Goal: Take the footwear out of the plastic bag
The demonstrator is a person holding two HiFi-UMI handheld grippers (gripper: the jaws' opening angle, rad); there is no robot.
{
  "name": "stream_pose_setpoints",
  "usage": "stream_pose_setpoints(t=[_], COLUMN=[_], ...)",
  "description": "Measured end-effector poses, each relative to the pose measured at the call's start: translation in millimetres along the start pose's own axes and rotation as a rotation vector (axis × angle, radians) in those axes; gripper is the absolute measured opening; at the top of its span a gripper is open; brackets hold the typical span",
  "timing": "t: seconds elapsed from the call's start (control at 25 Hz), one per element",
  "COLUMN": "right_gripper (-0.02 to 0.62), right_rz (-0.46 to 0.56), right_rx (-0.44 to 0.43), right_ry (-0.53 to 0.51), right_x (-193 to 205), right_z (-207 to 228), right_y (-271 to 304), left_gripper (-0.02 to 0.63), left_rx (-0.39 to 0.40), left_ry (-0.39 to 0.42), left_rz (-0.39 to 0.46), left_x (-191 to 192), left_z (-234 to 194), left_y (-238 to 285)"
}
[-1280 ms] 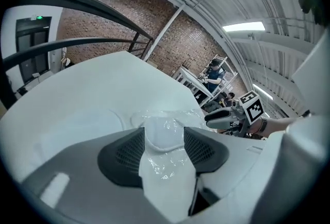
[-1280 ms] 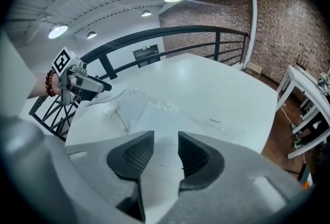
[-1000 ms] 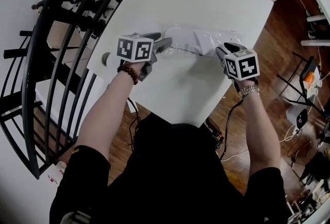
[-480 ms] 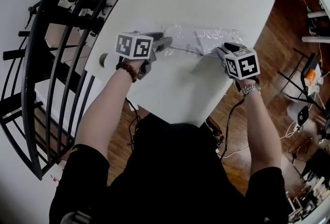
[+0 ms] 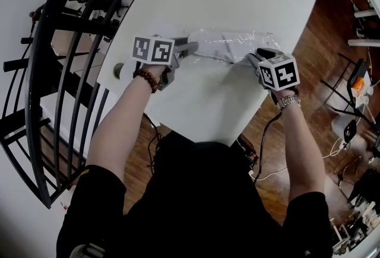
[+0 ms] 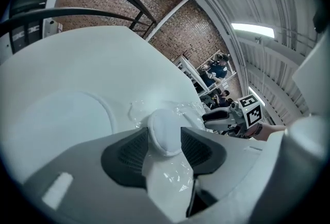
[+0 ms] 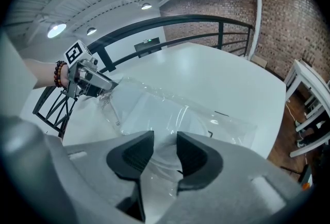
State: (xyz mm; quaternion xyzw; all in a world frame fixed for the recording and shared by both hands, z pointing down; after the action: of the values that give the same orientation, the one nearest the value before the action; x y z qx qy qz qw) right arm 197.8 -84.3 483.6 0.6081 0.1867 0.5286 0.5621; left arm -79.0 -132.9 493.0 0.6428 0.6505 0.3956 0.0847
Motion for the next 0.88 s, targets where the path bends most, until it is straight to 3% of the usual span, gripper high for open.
stream_pose_setpoints(t=[0.2, 0.48, 0.68, 0.88], right_gripper=[0.129, 0.129, 0.129, 0.129], right_rz=[-0.001, 0.007, 0.009, 0.015], right_rx=[0.014, 0.02, 0.022, 0.014], right_ry=[-0.007, -0.01, -0.008, -0.007], right_x=[-1.9, -1.4, -0.7, -0.3], right_z=[0.5, 0.3, 0.0, 1.1], right_y=[-0.8, -0.2, -1.1, -3.0], left_gripper=[0.141, 0.16, 0.169, 0.063], left_rx=[0.027, 0.211, 0.241, 0.247], left_ry=[-0.054, -0.232, -0.272, -0.252], left_rz=[0.017, 0.107, 0.121, 0.076], left_x=[0.6, 1.2, 2.0, 5.9], left_z=[-5.3, -5.5, -3.3, 1.6], left_y=[-5.8, -10.8, -11.5, -9.1])
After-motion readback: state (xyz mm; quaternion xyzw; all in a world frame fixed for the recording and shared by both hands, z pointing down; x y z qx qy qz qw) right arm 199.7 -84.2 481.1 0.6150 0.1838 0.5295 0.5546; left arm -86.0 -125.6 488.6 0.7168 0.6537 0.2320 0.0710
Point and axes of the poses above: the fingertips, and each gripper's own axes: y forward along the fingers, z to its right, x out of its underside, the point moved 8 cm from there along -y, backward along the fingers, and after that the axes turned 2 degrees about -z, right-handed, at the moved point
